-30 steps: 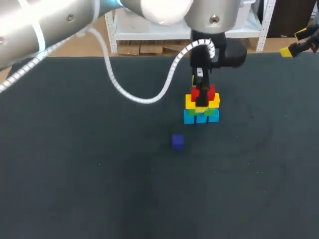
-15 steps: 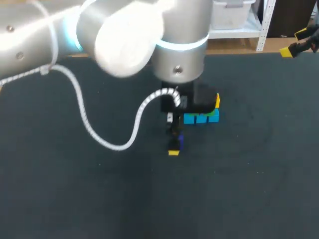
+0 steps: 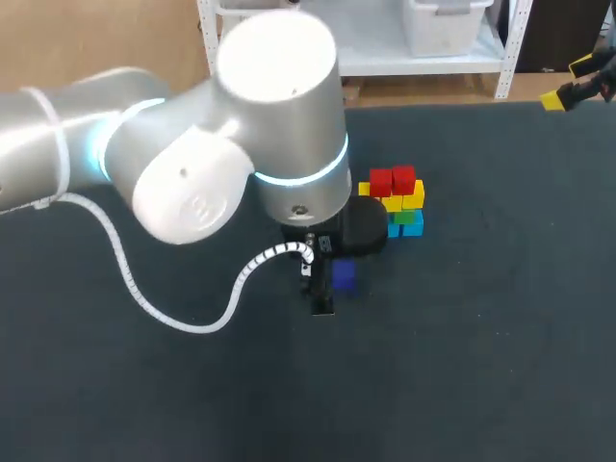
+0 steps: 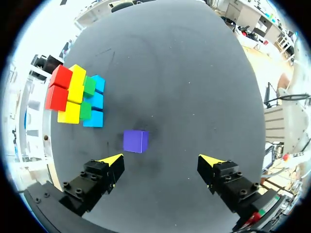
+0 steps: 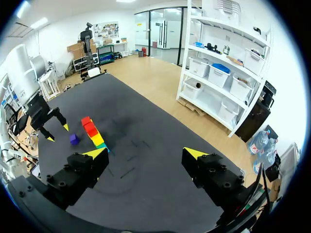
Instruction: Place the blue cubes, place green cubes on the blue cubes, place the yellow cubes on the green cubes, then place the red cubes on the yellow cubes, and place purple cube on the red cubes.
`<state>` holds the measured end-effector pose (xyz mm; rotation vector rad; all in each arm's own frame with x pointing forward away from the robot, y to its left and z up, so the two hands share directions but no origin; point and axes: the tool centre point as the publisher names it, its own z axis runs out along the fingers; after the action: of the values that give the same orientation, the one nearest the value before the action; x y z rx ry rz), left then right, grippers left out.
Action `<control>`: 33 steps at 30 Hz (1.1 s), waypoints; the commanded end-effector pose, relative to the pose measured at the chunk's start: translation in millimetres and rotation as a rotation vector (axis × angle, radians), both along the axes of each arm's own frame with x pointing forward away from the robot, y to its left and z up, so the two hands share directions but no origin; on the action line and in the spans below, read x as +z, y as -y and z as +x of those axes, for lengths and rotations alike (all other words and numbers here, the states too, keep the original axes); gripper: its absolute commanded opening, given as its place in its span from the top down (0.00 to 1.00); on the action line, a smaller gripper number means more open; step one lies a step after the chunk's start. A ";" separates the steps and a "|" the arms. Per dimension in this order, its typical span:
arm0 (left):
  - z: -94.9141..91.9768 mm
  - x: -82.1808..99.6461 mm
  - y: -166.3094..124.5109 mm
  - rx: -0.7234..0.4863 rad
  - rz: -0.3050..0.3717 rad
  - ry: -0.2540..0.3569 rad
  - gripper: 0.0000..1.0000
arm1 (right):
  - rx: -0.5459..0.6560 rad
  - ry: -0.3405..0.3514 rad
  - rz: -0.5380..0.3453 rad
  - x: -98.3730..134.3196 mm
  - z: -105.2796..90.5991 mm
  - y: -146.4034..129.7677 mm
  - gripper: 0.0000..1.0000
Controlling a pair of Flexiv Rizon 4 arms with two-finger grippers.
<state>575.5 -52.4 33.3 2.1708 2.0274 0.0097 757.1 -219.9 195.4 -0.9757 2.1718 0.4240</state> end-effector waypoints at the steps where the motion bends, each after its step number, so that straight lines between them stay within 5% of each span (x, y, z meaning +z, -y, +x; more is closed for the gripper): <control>1: 10.0 -7.4 0.4 -0.014 -0.002 -0.034 0.00 | 0.004 0.000 0.004 -0.7 1.5 0.4 0.00; 17: 43.2 -12.9 10.7 -0.045 -0.017 -0.135 0.00 | 0.004 0.000 0.004 -0.7 1.5 0.4 0.00; 23: 49.6 -31.9 17.2 -0.061 -0.035 -0.179 0.00 | 0.004 0.000 0.004 -0.7 1.5 0.4 0.00; 33: 57.1 -38.7 15.0 -0.054 -0.029 -0.186 0.00 | 0.004 0.000 0.004 -0.7 1.5 0.4 0.00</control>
<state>628.6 -66.0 -5.3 2.2699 2.0428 -0.2187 757.1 -219.9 195.4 -0.9756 2.1718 0.4240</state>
